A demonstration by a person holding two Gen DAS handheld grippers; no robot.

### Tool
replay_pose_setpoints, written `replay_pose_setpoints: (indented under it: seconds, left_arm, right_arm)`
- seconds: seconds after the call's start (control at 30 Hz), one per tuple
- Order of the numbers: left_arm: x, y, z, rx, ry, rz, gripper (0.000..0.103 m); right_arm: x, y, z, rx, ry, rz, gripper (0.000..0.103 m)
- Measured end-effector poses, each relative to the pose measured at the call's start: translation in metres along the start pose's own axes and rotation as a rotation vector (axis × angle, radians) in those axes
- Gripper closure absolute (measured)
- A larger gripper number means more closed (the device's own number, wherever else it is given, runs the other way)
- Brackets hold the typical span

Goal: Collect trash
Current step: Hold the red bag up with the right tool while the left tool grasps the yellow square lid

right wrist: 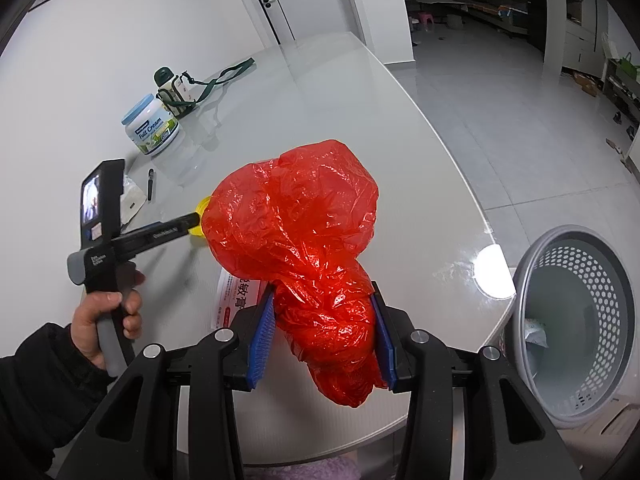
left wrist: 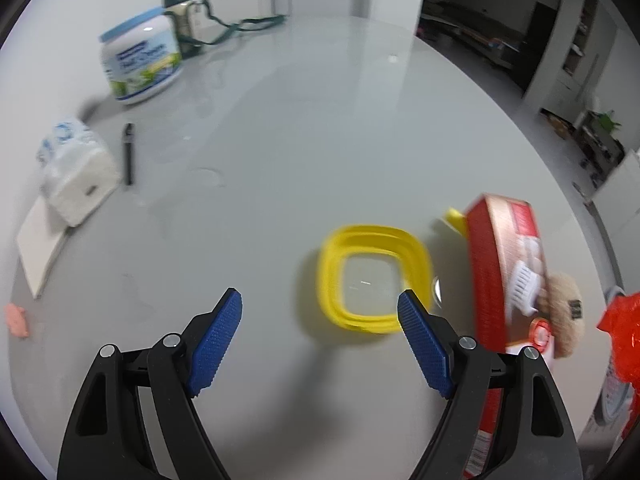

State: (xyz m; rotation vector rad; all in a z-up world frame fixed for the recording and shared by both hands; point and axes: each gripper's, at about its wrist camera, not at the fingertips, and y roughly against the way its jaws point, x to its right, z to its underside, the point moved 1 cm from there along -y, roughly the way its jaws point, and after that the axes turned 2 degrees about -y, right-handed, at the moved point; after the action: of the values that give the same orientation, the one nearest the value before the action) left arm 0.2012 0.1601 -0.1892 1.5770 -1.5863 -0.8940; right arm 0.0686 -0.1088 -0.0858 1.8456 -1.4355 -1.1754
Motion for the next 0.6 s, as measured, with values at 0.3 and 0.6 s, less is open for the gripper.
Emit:
replay_pose_setpoints:
  seconds: [0.3,0.6]
  left_arm:
    - [0.028,-0.025,-0.001,-0.041,-0.031,0.026,0.021]
    - [0.028,-0.039,-0.004,-0.032,-0.042,0.016,0.035]
  right_arm:
    - [0.008,0.009,0.007,0.013,-0.039,0.022,0.061]
    - [0.014,0.009,0.015,0.012,-0.064,0.034,0.061]
